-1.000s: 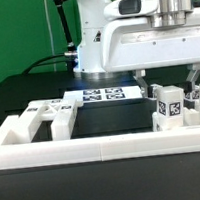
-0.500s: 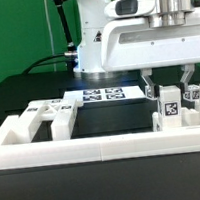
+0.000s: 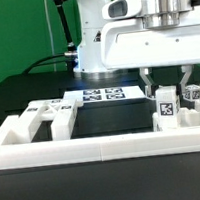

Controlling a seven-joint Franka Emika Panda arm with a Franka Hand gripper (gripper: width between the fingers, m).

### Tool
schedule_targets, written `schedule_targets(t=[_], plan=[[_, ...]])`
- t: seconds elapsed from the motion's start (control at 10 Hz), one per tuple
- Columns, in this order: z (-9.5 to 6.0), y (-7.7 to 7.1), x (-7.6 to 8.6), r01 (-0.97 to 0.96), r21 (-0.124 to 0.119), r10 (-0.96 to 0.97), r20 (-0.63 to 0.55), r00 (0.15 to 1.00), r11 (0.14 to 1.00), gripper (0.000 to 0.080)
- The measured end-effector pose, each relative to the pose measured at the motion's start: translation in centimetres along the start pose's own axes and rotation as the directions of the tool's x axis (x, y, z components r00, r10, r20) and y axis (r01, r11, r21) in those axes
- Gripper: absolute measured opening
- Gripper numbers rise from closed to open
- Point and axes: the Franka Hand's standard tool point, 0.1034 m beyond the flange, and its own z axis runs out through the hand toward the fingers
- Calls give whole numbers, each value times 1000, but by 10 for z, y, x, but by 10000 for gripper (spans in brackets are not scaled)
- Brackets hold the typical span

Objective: Assemble chair

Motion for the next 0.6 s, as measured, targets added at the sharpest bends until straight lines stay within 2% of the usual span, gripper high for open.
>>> schedule_targets(t=[0.3,0.6], plan=[[0,-1,-1,-233,3,233,6,973,973,290],[0,1,1,-469,5,469,13,883,883,290]])
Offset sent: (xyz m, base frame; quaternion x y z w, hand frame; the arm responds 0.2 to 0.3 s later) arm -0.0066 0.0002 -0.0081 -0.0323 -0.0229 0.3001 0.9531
